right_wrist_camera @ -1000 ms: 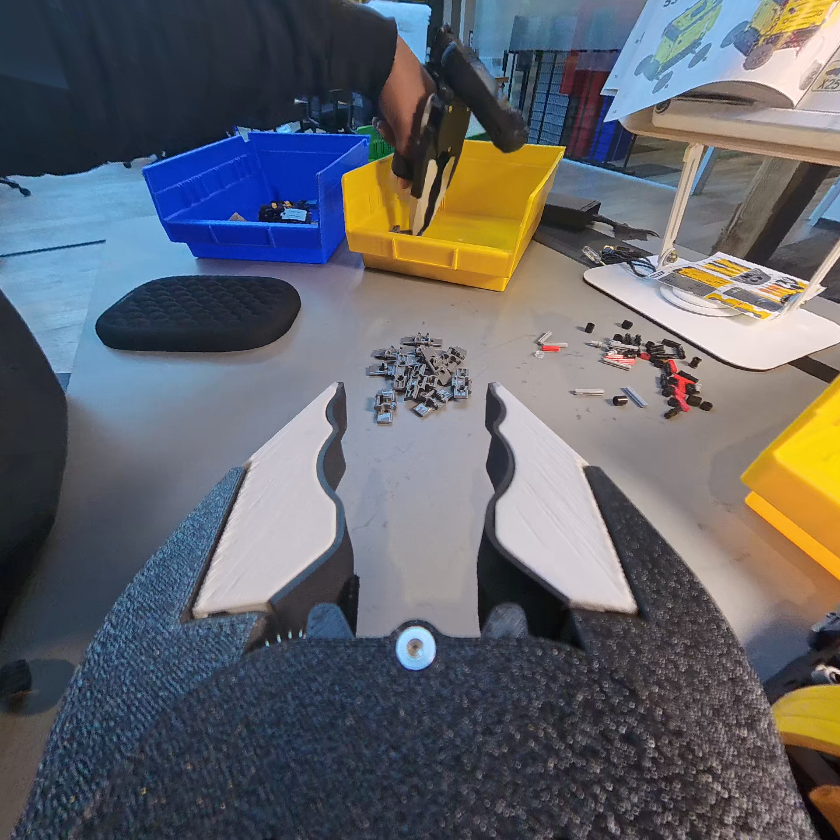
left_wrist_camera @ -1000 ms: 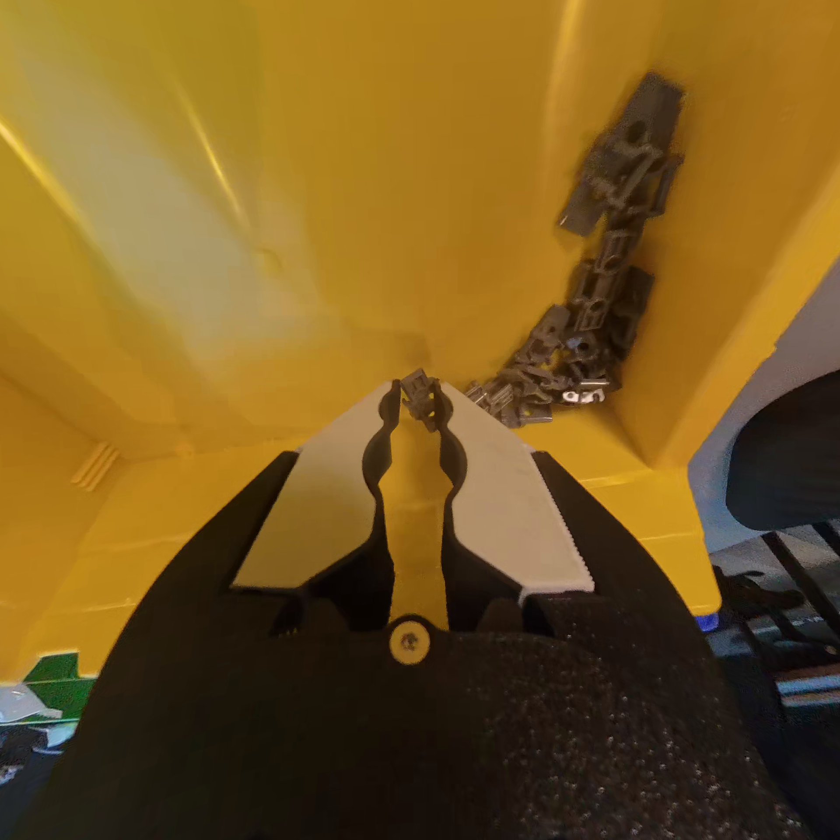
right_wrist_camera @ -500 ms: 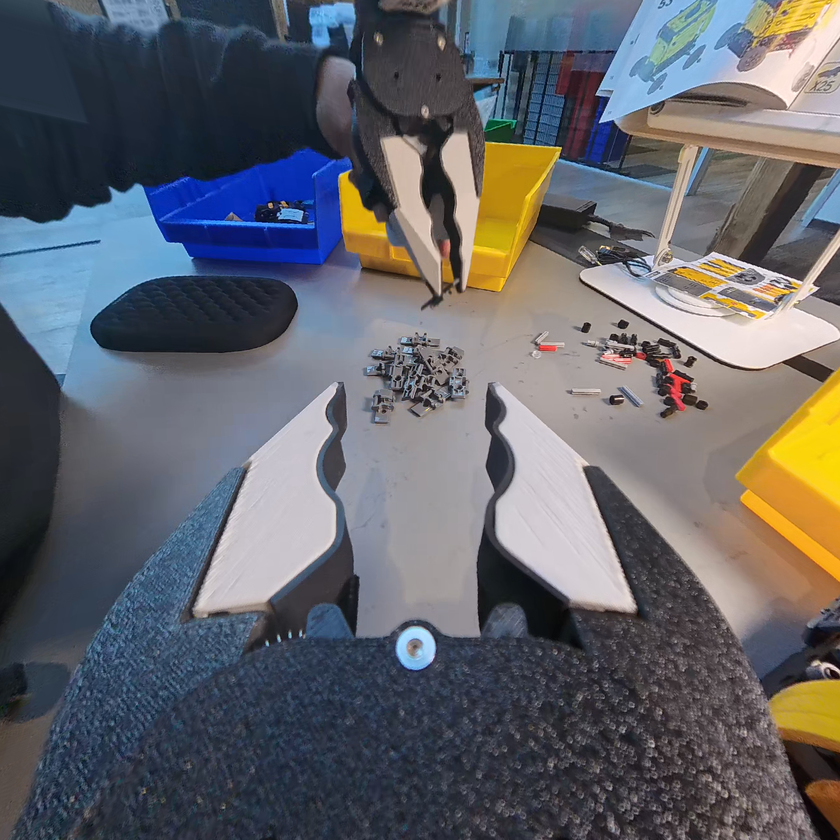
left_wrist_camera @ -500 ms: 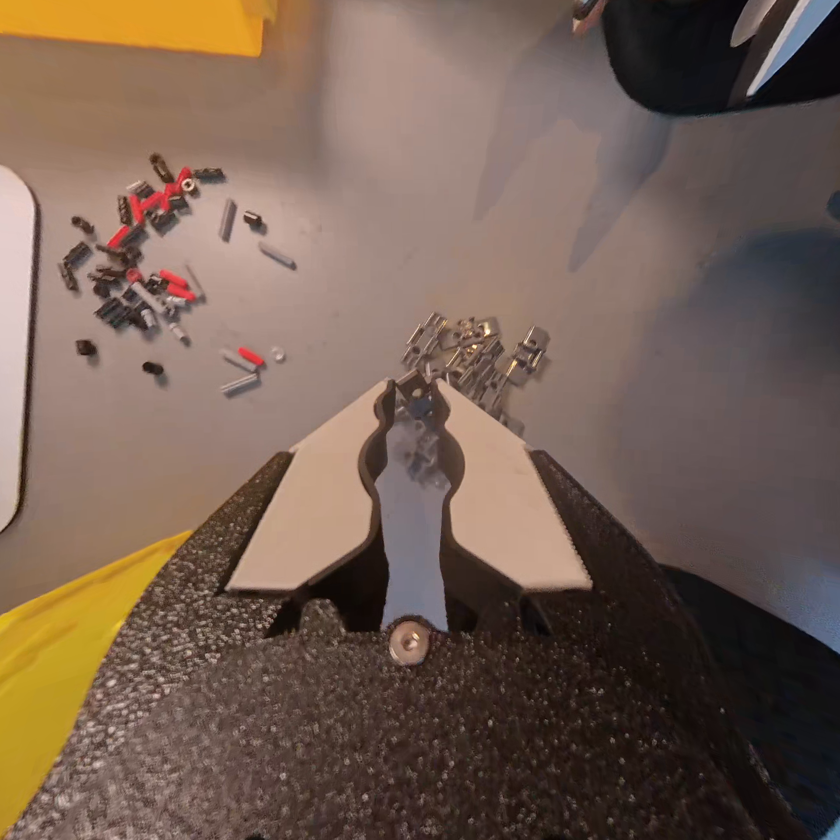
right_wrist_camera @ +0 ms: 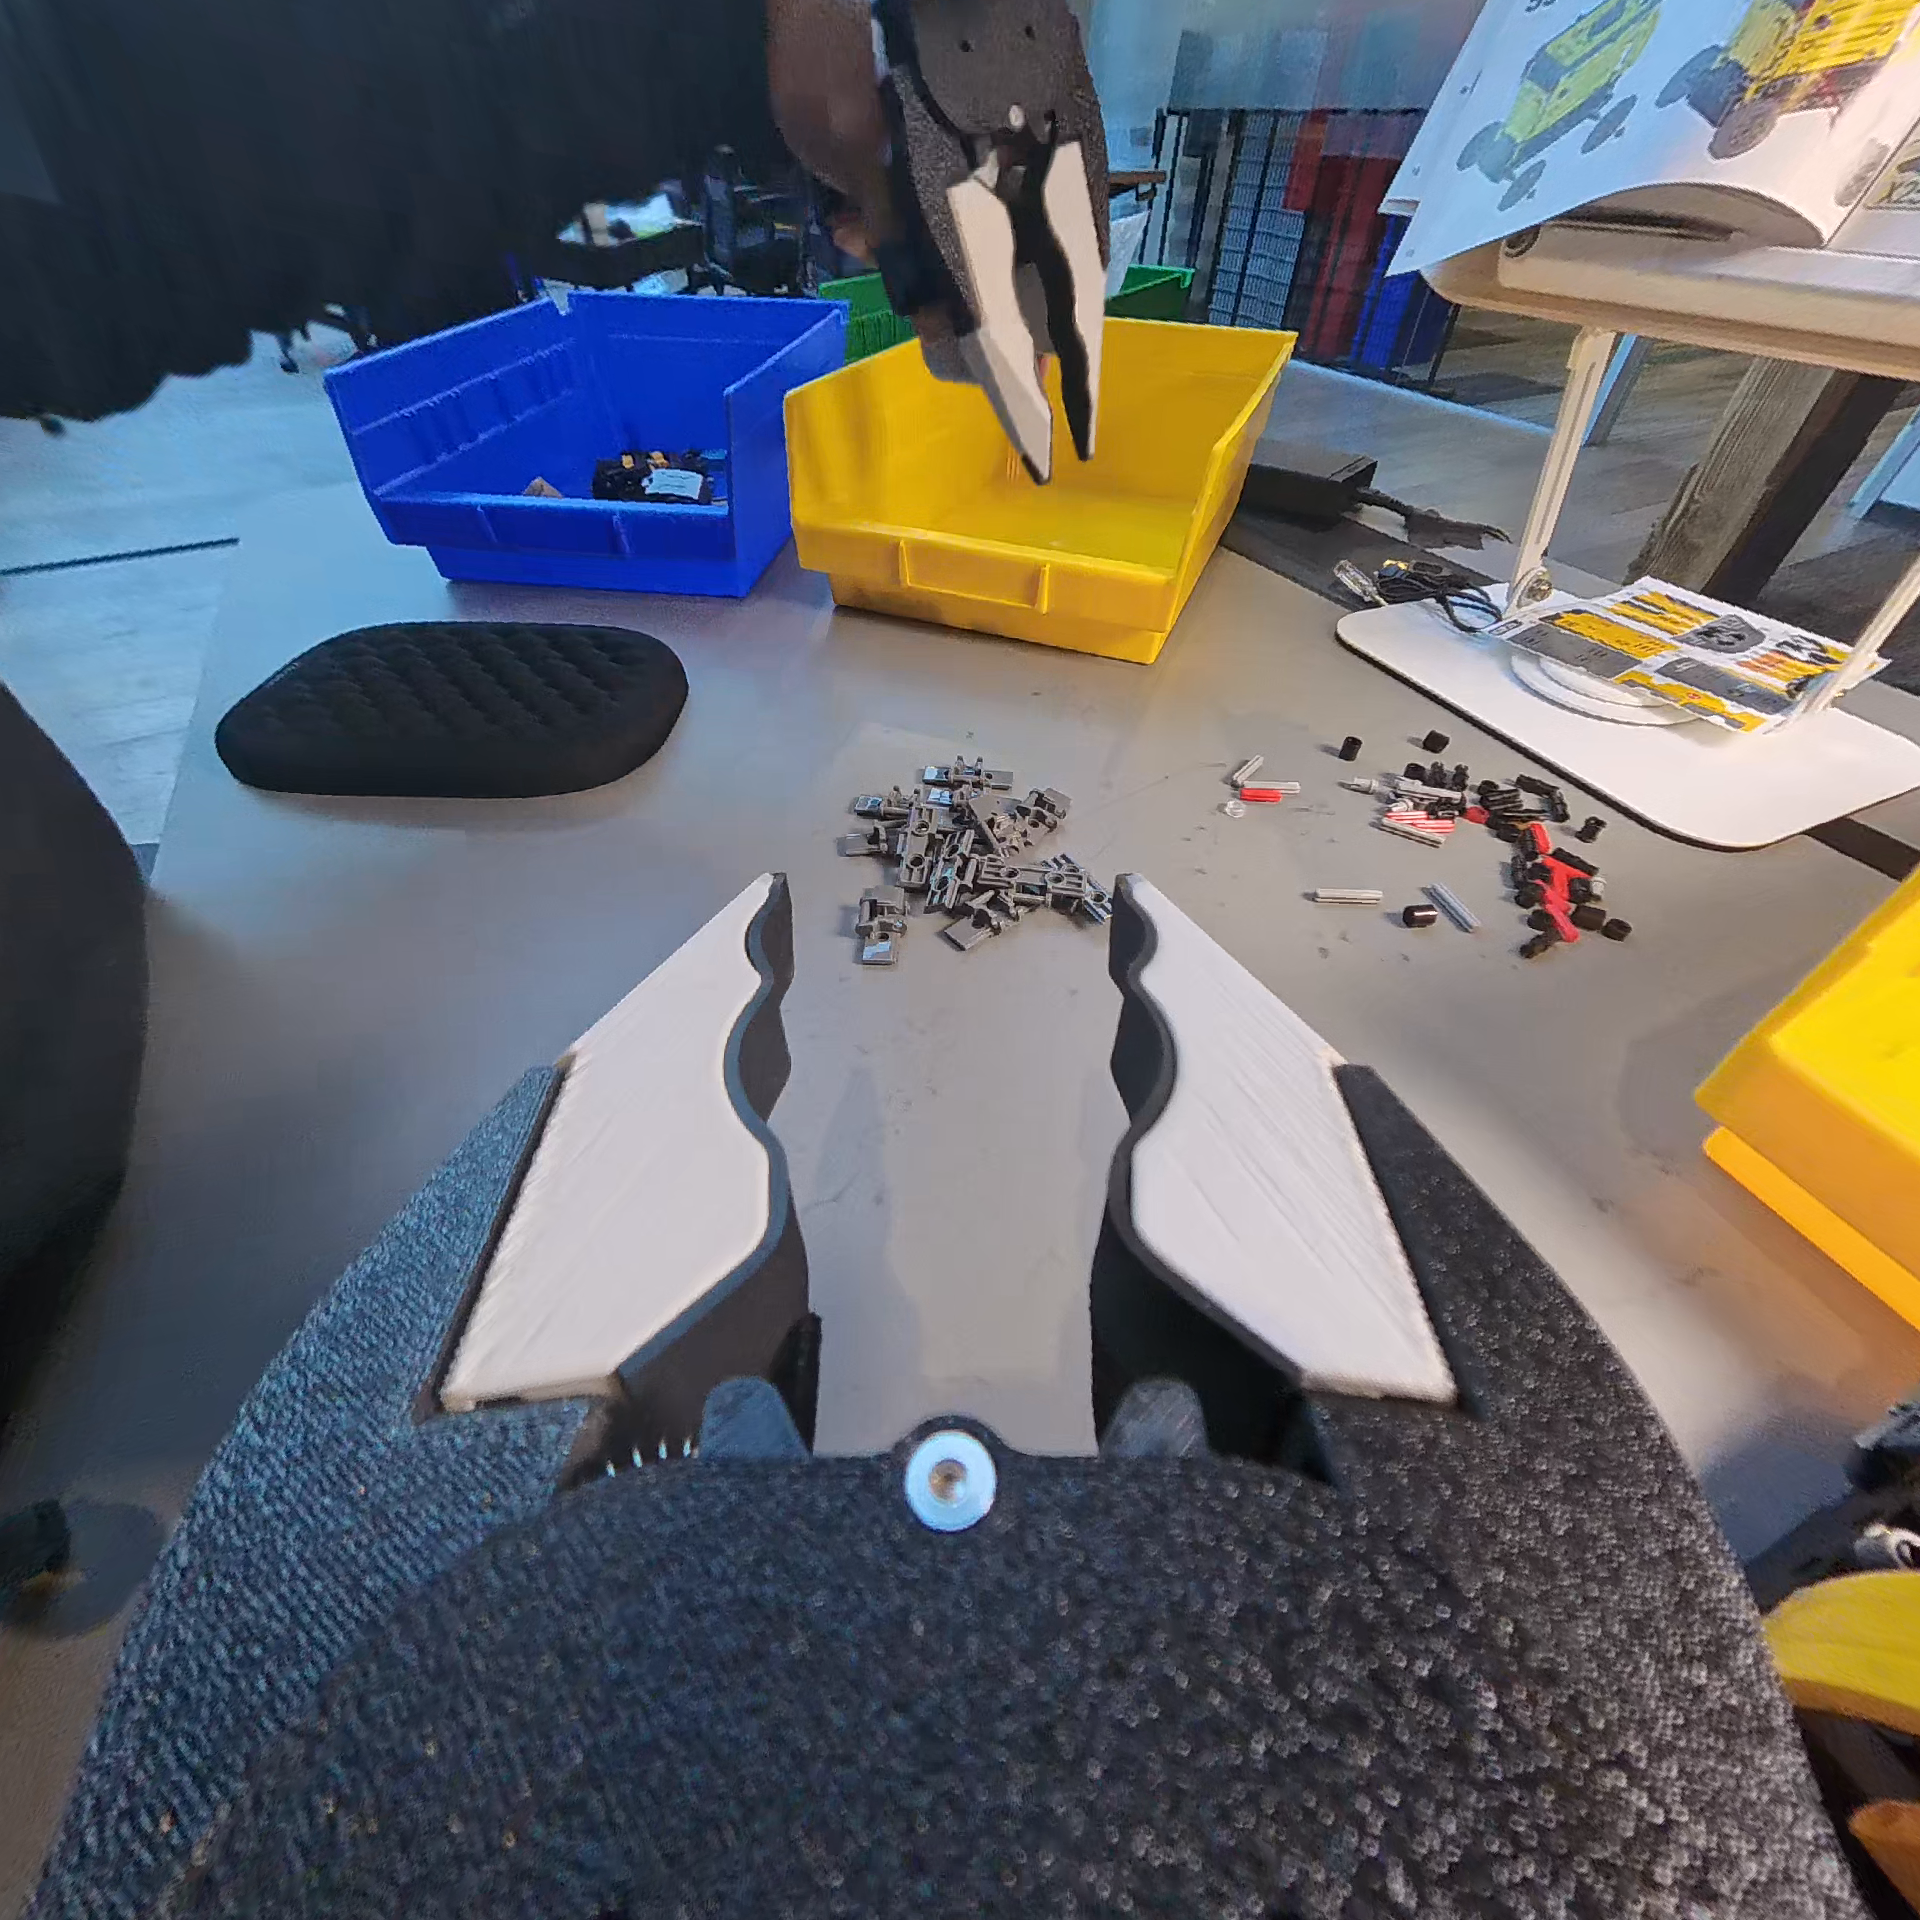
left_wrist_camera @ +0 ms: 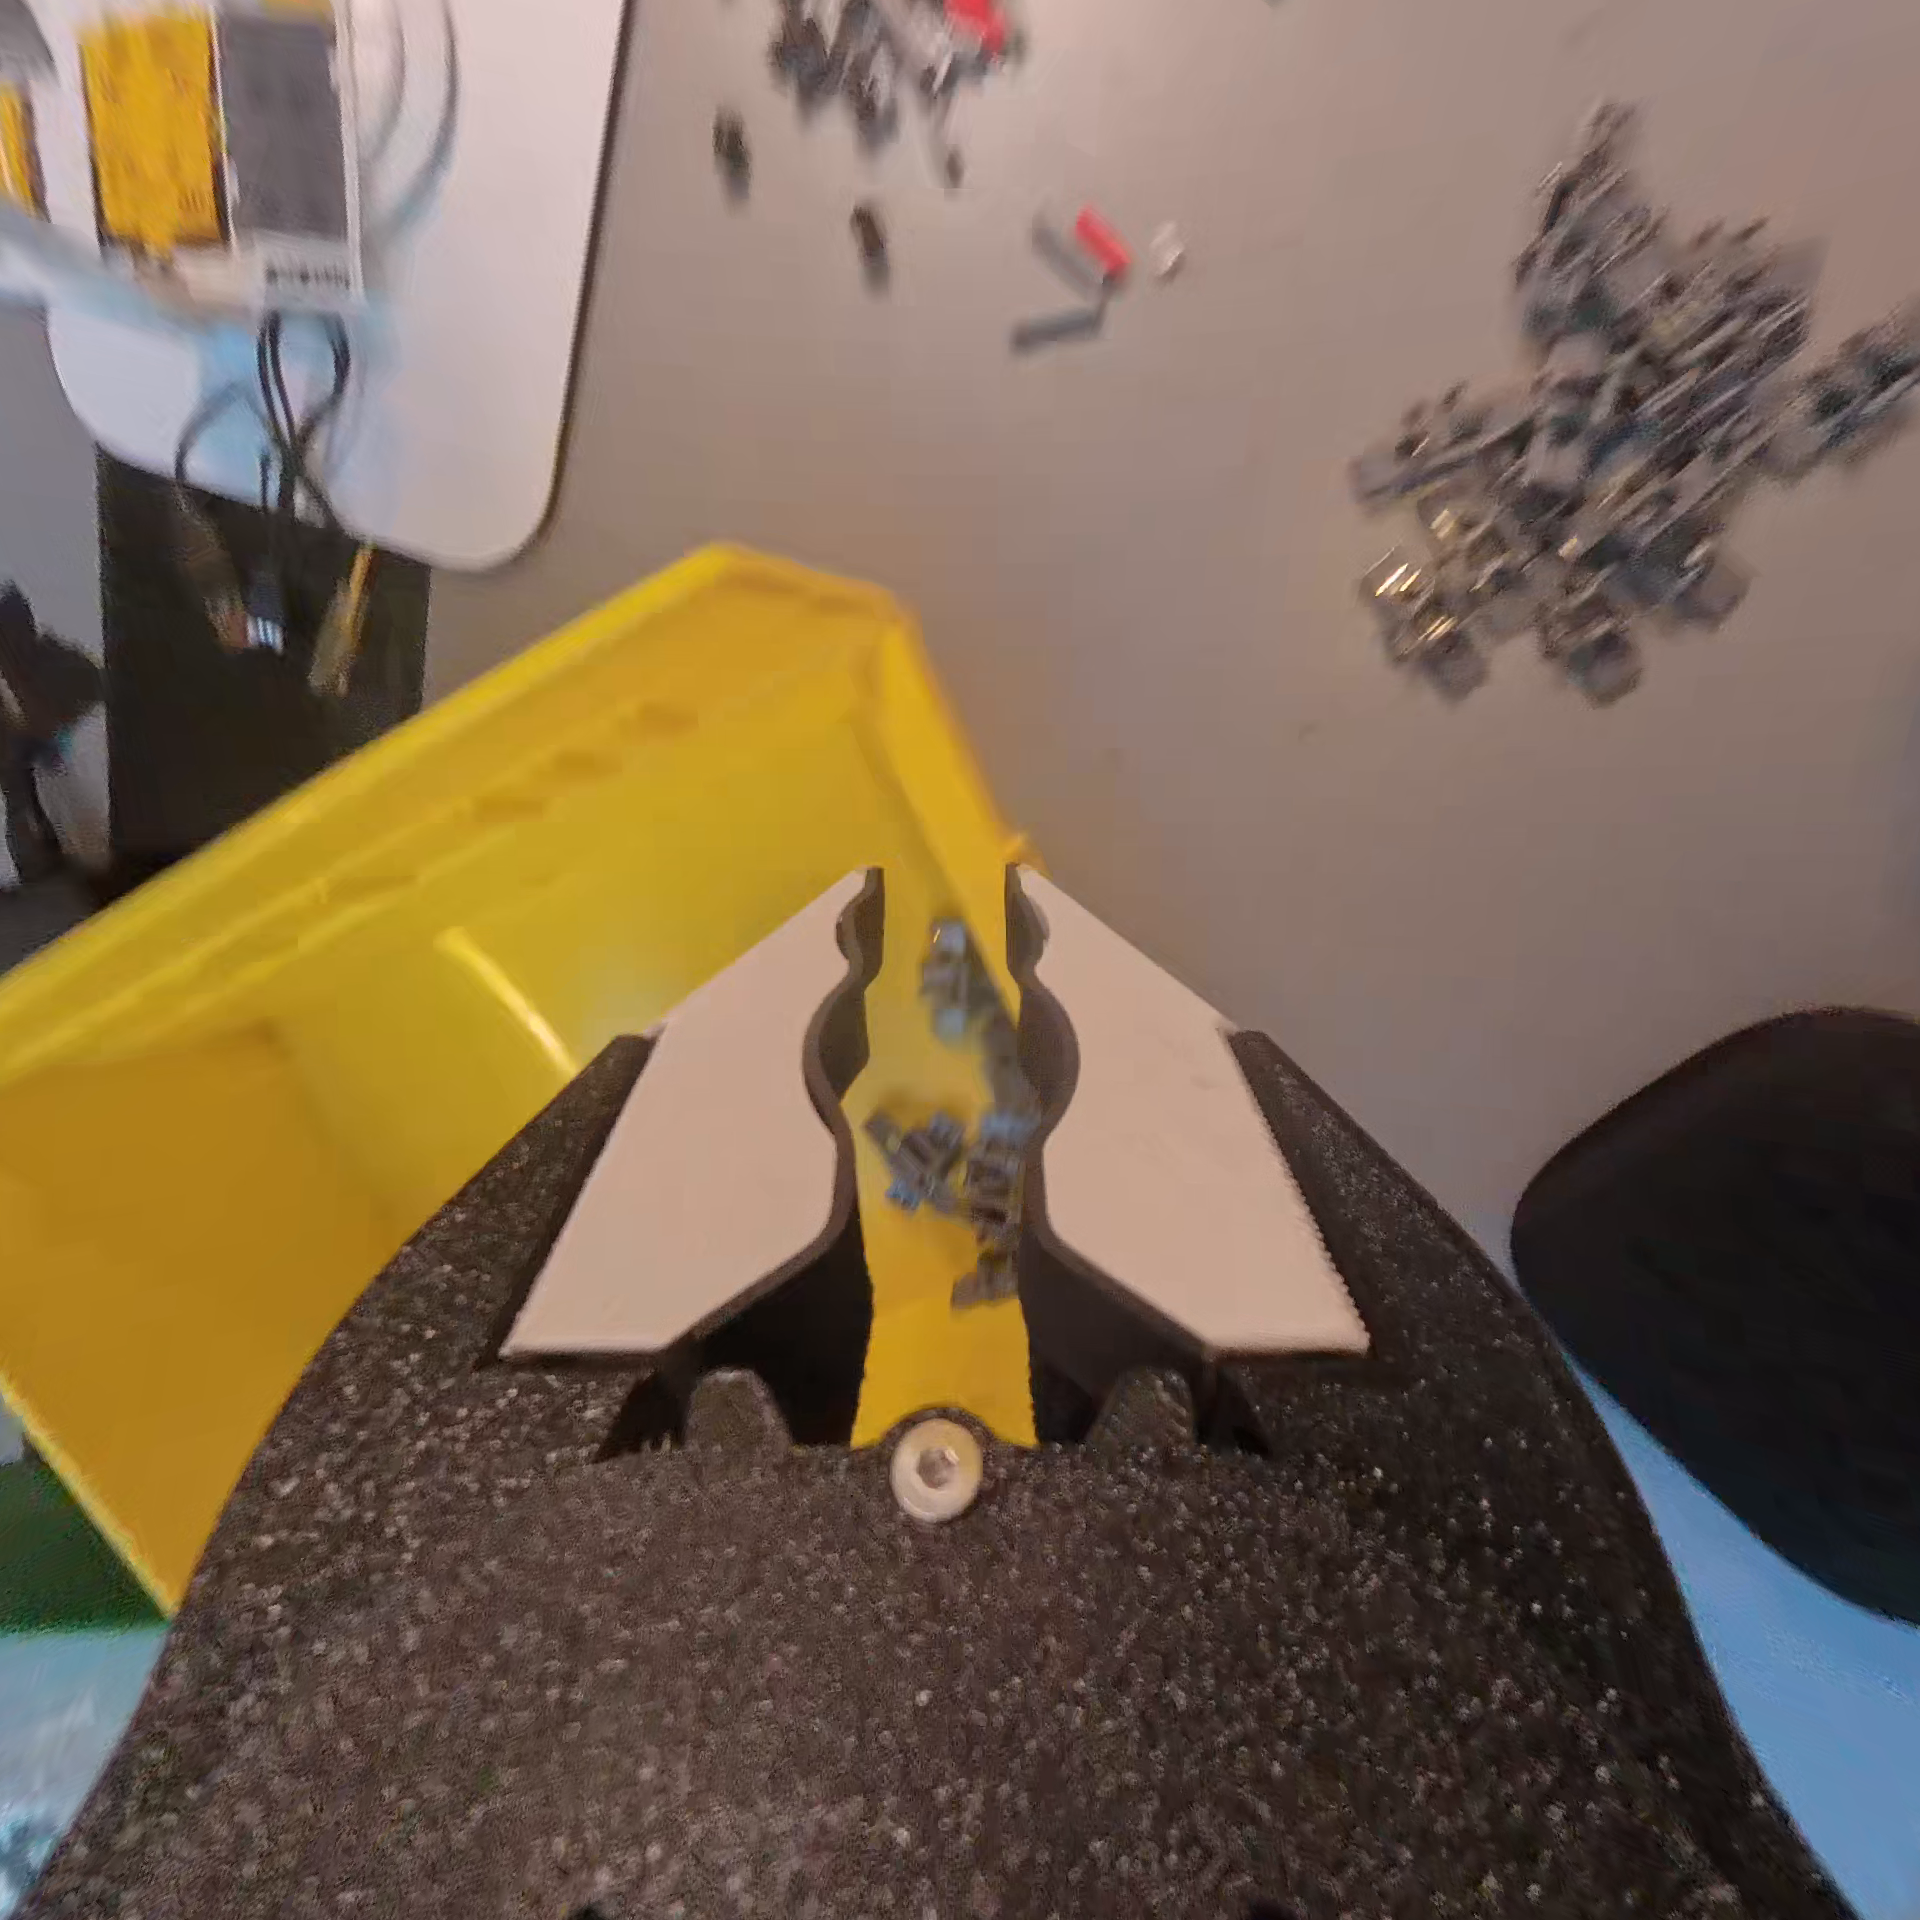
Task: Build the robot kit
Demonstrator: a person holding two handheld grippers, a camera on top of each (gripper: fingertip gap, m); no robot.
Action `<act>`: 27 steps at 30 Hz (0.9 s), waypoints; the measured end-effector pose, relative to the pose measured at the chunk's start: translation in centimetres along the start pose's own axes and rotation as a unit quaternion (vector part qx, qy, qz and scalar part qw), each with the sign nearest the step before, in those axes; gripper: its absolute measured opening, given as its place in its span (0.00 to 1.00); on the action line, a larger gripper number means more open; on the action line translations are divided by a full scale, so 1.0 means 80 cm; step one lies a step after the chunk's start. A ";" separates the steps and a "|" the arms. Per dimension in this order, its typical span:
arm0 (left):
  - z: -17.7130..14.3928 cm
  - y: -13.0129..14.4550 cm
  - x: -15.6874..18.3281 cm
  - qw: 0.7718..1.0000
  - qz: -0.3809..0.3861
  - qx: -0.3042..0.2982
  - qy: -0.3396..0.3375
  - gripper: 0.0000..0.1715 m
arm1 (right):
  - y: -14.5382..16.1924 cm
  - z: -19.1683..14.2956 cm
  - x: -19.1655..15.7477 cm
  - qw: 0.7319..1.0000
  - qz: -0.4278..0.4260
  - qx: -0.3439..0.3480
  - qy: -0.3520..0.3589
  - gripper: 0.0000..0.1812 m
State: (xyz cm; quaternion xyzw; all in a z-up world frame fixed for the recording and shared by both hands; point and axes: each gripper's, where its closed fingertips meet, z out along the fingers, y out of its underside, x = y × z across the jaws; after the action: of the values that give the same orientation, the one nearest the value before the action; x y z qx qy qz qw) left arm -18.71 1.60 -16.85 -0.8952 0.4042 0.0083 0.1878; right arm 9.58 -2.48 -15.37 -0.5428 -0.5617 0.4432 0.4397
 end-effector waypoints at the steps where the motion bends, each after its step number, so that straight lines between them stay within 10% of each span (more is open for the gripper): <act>1: 0.000 0.028 -0.017 0.999 -0.017 -0.043 0.003 0.14 | 0.000 0.000 0.000 1.000 0.000 0.000 0.000 0.34; 6: 0.016 0.123 -0.043 0.980 -0.084 -0.165 0.068 0.16 | -0.001 -0.001 0.000 1.000 0.000 0.002 0.000 0.34; 16: 0.047 0.158 -0.013 0.959 -0.117 -0.216 0.143 0.12 | -0.002 -0.001 0.000 1.000 0.002 0.005 -0.001 0.34; 27: -0.007 0.068 -0.004 0.987 -0.054 -0.104 0.108 0.11 | -0.002 -0.001 -0.002 1.000 -0.005 0.004 -0.002 0.34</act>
State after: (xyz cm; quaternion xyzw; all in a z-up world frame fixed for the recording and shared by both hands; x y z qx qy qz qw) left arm -22.95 -1.67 -18.12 -0.9258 0.3705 -0.0567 0.0488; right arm 9.63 -2.66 -15.20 -0.5378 -0.5633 0.4441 0.4429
